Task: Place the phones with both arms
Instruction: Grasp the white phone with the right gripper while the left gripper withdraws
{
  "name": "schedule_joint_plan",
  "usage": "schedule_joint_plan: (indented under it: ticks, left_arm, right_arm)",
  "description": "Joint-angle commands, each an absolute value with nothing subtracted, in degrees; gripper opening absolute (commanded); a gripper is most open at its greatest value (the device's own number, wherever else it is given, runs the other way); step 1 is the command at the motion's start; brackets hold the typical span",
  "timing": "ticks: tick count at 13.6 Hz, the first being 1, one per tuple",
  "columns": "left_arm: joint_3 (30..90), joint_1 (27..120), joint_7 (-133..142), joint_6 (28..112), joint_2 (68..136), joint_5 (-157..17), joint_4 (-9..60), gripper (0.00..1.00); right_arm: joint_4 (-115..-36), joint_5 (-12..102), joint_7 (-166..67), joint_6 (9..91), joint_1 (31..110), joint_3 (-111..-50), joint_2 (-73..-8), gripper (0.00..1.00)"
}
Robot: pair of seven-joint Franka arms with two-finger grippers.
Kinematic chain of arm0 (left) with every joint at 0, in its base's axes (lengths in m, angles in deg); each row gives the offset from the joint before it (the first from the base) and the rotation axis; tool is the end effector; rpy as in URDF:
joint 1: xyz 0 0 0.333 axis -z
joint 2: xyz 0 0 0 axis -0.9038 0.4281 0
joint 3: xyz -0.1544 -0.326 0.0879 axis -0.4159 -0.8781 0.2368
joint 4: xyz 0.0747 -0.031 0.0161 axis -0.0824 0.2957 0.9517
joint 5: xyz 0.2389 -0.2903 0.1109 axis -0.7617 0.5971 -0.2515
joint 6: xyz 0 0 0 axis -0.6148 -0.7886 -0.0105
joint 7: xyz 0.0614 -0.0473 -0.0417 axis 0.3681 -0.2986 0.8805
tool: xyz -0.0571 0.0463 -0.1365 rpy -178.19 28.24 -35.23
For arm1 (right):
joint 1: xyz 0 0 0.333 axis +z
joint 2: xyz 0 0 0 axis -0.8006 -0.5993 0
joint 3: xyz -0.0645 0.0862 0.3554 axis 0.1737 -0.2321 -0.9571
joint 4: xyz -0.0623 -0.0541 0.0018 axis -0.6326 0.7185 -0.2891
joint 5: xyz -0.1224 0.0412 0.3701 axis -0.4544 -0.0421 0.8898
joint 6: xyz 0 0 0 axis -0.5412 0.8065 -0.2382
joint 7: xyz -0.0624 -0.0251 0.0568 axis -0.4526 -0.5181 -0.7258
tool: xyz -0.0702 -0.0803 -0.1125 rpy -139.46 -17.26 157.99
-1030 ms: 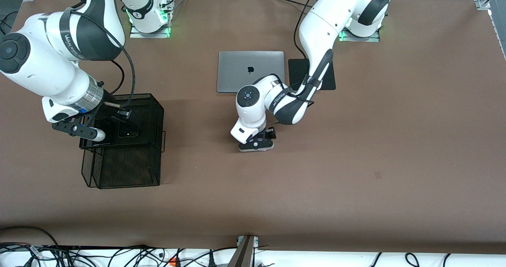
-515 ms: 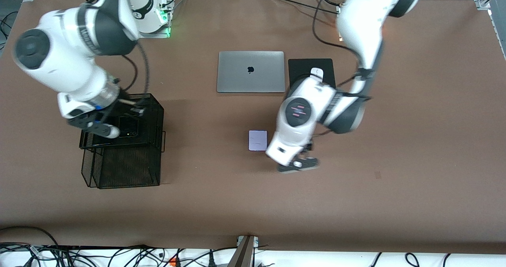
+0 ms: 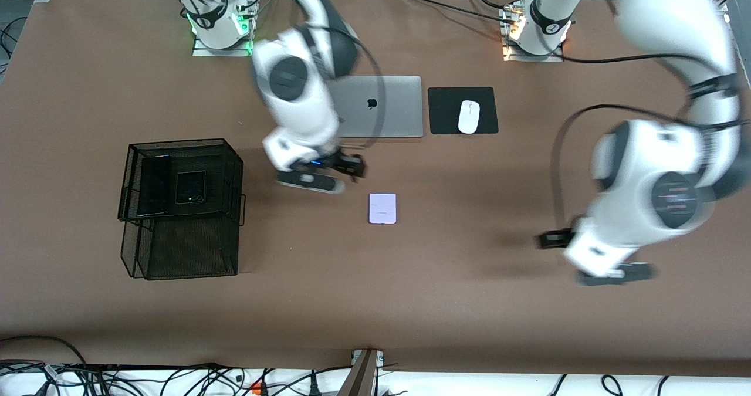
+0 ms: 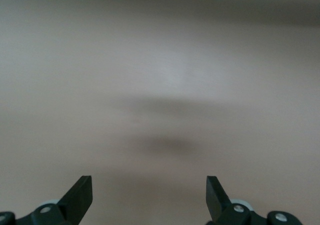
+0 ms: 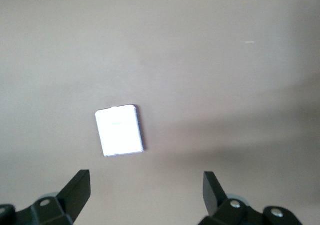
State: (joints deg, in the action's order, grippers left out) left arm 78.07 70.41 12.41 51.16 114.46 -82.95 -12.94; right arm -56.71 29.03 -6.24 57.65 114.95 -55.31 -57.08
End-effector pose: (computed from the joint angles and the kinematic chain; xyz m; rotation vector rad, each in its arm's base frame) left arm 0.7668 -0.0705 0.4336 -3.0648 -0.2105 0.0194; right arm 0.5924 0.5017 0.3430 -3.0401 0.2481 -0.1893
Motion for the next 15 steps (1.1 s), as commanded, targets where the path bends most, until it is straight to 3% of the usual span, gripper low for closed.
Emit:
schedule_joint_plan:
  ticks: [1,7,12,15]
  left_arm:
    - [77.7,66.78,7.58,51.73,110.23,-82.94,-8.68,1.0]
    - [77.52,56.15,-9.46,53.49,107.78,-85.32,-9.03,1.0]
    - [76.82,50.33,-18.88,53.4,100.84,-83.66,-2.2,1.0]
    - [75.86,51.29,-12.6,50.7,98.2,-80.57,-2.0,1.0]
  right_arm:
    - [-51.57,30.08,-8.5,65.92,113.74,-58.04,-66.93,0.99]
    - [-51.22,29.9,-12.29,79.38,114.35,-59.81,-74.76,0.99]
    - [-50.52,28.67,-11.85,80.54,115.14,-59.9,-76.18,0.99]
    - [-50.52,28.76,-11.49,81.33,115.23,-59.98,-76.27,0.99]
